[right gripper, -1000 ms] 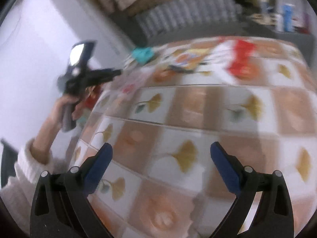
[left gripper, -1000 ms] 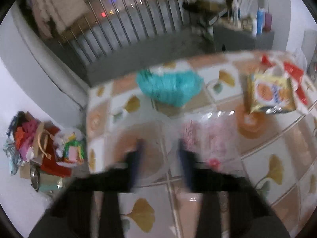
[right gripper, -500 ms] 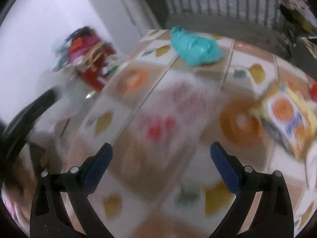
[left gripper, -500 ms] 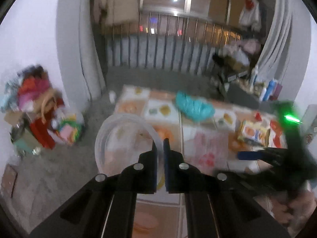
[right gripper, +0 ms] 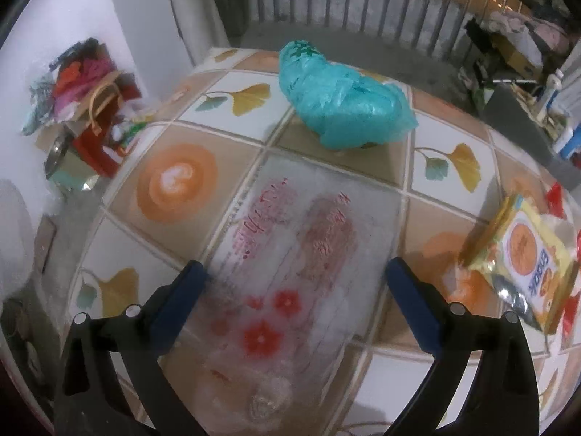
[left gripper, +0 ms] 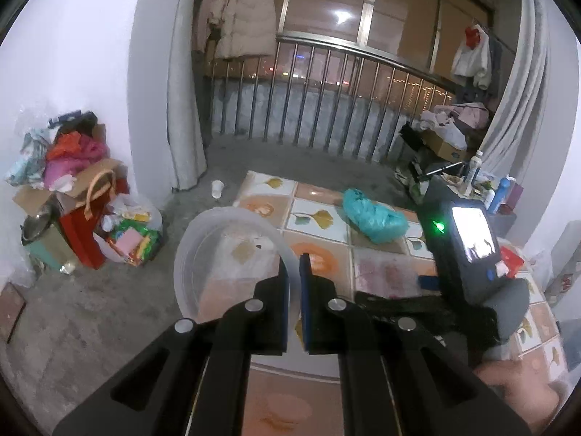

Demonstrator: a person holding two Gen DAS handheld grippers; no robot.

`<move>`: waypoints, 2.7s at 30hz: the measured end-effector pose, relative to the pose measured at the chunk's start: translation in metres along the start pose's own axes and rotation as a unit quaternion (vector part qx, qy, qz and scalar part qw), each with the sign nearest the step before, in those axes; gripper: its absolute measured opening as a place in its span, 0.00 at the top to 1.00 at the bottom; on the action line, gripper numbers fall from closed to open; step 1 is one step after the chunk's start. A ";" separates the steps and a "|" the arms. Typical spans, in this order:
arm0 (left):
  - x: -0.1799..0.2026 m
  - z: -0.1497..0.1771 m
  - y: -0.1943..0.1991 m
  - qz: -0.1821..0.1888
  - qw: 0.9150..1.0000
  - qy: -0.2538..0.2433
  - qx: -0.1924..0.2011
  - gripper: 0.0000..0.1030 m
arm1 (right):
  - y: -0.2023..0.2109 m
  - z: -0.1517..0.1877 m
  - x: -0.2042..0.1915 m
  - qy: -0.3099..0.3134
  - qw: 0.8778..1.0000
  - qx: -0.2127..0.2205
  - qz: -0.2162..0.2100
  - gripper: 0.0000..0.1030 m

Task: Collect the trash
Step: 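Move both open grippers back over the table toward the clear bag, then grasp the clear red-print plastic bag with the right gripper, then carry the clear bag over the basket and open the right gripper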

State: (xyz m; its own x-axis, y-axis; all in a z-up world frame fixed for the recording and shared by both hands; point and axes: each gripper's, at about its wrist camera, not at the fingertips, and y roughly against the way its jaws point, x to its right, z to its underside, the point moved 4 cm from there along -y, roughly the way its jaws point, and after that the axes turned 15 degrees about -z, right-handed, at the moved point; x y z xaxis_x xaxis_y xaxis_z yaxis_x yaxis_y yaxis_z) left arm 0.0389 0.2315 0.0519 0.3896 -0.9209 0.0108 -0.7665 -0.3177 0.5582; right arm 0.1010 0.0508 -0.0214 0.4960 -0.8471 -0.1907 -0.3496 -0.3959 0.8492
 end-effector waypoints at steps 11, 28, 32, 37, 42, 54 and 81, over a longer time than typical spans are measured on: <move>0.002 0.007 0.002 0.003 1.000 -0.018 -0.008 0.95 | 0.066 0.073 0.045 -0.078 0.993 0.011 -0.085 0.93; 0.080 0.040 0.058 0.063 0.995 -0.078 0.029 0.95 | 0.255 0.256 0.081 -0.147 0.972 0.143 -0.114 0.96; 0.103 0.060 0.116 0.112 0.991 -0.065 0.044 0.95 | 0.329 0.316 0.115 -0.215 0.952 0.197 -0.093 0.96; 0.155 0.085 0.215 0.217 0.969 -0.090 0.082 0.95 | 0.384 0.430 0.152 -0.300 0.931 0.205 -0.036 0.96; 0.206 0.105 0.282 0.318 0.940 -0.107 0.056 0.95 | 0.377 0.522 0.179 -0.369 0.914 0.166 0.005 0.95; 0.261 0.149 0.347 0.332 0.919 -0.197 0.081 0.94 | 0.094 0.585 0.273 -0.371 0.915 -0.153 0.035 0.93; 0.438 0.458 0.331 0.305 0.721 -0.587 -0.206 0.94 | 0.323 0.651 0.304 -0.520 0.846 0.078 0.081 0.18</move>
State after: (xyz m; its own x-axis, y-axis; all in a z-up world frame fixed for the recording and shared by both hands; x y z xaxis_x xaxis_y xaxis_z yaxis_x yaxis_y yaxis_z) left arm -0.2782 -0.3803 -0.1388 -0.8416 -0.4949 -0.2164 -0.3020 0.0990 0.9482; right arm -0.3781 -0.5652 -0.1258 -0.5090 -0.7162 -0.4775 -0.4873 -0.2175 0.8457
